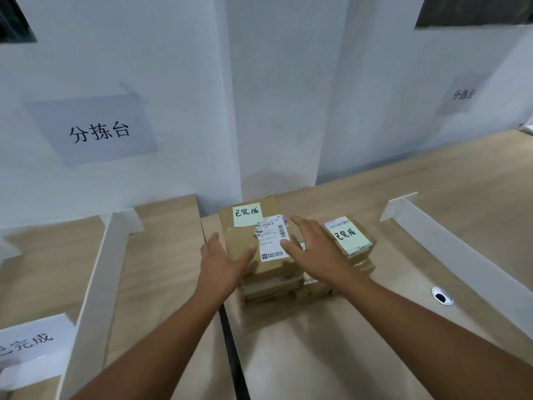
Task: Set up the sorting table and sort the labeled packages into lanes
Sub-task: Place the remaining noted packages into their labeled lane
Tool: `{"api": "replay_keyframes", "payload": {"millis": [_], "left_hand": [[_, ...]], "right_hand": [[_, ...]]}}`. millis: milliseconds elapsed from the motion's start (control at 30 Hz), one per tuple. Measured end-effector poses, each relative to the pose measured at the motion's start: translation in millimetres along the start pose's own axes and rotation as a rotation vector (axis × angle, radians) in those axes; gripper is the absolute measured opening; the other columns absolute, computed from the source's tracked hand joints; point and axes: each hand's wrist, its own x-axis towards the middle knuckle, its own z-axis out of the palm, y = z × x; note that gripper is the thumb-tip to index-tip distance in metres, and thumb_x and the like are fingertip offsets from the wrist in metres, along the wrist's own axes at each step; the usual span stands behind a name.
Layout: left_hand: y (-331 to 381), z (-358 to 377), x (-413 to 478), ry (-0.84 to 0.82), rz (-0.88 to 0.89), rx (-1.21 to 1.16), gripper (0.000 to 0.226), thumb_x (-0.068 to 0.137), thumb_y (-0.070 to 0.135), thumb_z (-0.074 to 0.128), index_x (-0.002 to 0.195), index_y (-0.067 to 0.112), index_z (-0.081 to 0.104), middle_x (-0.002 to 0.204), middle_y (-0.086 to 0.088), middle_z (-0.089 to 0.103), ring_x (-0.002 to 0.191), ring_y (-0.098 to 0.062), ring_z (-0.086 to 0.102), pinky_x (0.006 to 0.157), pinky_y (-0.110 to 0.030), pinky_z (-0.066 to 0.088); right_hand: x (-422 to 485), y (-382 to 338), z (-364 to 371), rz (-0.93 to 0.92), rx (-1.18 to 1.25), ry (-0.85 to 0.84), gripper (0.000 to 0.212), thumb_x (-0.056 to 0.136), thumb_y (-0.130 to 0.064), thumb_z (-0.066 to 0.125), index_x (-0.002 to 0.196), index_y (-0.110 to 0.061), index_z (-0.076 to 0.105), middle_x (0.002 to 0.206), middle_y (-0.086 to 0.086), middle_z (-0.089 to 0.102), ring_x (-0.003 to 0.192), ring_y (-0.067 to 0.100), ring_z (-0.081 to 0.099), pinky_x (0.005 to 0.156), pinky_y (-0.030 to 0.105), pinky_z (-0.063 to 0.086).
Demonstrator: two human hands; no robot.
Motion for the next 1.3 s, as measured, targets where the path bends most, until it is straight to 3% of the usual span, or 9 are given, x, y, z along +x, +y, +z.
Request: {"api": "replay_keyframes", "payload": {"millis": [167, 367, 500, 733, 867, 967, 1100, 1200, 1300], "left_hand": [[-17, 32, 27, -0.033, -0.075, -0.091, 0.075, 0.083, 0.054, 0.072, 0.143, 0.019, 0.041, 0.131, -0.001, 0.056, 0.113, -0.020, 0.057, 0.089, -0.031, 0.045], [-23, 36, 28, -0.034, -0.100, -0.120, 0.082, 0.072, 0.065, 0.067, 0.141, 0.028, 0.041, 0.109, 0.016, 0.055, 0.091, -0.009, 0.057, 0.066, -0.019, 0.042], [-15, 9, 6, -0.049, -0.048, -0.181, 0.084, 0.068, 0.069, 0.066, 0.139, 0.033, 0.040, 0.112, 0.019, 0.056, 0.088, 0.011, 0.054, 0.066, -0.013, 0.040], [-22, -118, -85, 0.065, 0.016, -0.196, 0.080, 0.075, 0.067, 0.070, 0.143, 0.042, 0.036, 0.116, 0.028, 0.061, 0.093, 0.023, 0.057, 0.068, -0.005, 0.047], [-66, -220, -160, 0.165, 0.005, -0.160, 0.086, 0.078, 0.061, 0.070, 0.149, 0.045, 0.026, 0.134, 0.020, 0.057, 0.111, 0.003, 0.062, 0.092, -0.031, 0.057], [-115, -283, -214, 0.207, -0.064, -0.121, 0.090, 0.075, 0.062, 0.069, 0.150, 0.049, 0.022, 0.136, 0.019, 0.057, 0.114, -0.010, 0.064, 0.092, -0.042, 0.057], [-186, -345, -279, 0.245, -0.169, -0.147, 0.086, 0.074, 0.056, 0.074, 0.146, 0.049, 0.027, 0.127, 0.026, 0.060, 0.109, -0.007, 0.067, 0.085, -0.038, 0.060], [-238, -380, -320, 0.226, -0.230, -0.204, 0.067, 0.084, 0.042, 0.078, 0.126, 0.069, 0.033, 0.106, 0.045, 0.060, 0.095, 0.008, 0.067, 0.065, -0.020, 0.059], [-285, -400, -347, 0.195, -0.253, -0.168, 0.066, 0.088, 0.035, 0.077, 0.124, 0.065, 0.032, 0.106, 0.048, 0.056, 0.097, 0.020, 0.060, 0.068, -0.004, 0.049]], "right_hand": [[39, 27, 38, 0.073, 0.057, -0.155, 0.071, 0.097, -0.055, 0.051, 0.157, -0.042, 0.014, 0.150, 0.005, 0.036, 0.131, 0.027, 0.049, 0.107, 0.041, 0.044], [36, 35, 47, 0.049, 0.089, -0.129, 0.072, 0.096, -0.057, 0.050, 0.155, -0.042, 0.013, 0.147, 0.005, 0.052, 0.124, 0.026, 0.058, 0.104, 0.046, 0.048], [12, 9, 31, 0.020, 0.098, -0.048, 0.071, 0.096, -0.051, 0.057, 0.154, -0.043, 0.018, 0.145, 0.006, 0.053, 0.124, 0.027, 0.056, 0.102, 0.043, 0.047], [-60, -107, 19, -0.182, 0.204, -0.036, 0.067, 0.093, -0.043, 0.064, 0.146, -0.052, 0.025, 0.143, -0.001, 0.050, 0.122, 0.021, 0.055, 0.098, 0.046, 0.050], [-115, -191, 65, -0.282, 0.284, -0.165, 0.075, 0.085, -0.048, 0.068, 0.143, -0.062, 0.023, 0.136, -0.002, 0.055, 0.108, 0.018, 0.062, 0.078, 0.039, 0.057], [-163, -242, 124, -0.307, 0.308, -0.250, 0.082, 0.087, -0.049, 0.069, 0.148, -0.060, 0.015, 0.138, -0.008, 0.050, 0.110, 0.010, 0.057, 0.087, 0.031, 0.055], [-230, -288, 202, -0.297, 0.400, -0.410, 0.091, 0.088, -0.052, 0.068, 0.151, -0.059, 0.003, 0.134, -0.009, 0.038, 0.116, 0.004, 0.046, 0.099, 0.028, 0.045], [-279, -313, 250, -0.274, 0.406, -0.493, 0.094, 0.086, -0.059, 0.066, 0.147, -0.066, -0.005, 0.130, -0.012, 0.035, 0.115, 0.004, 0.045, 0.095, 0.026, 0.044], [-316, -329, 286, -0.253, 0.368, -0.553, 0.097, 0.084, -0.063, 0.064, 0.146, -0.066, -0.011, 0.131, -0.016, 0.032, 0.118, 0.003, 0.042, 0.096, 0.027, 0.043]]}}
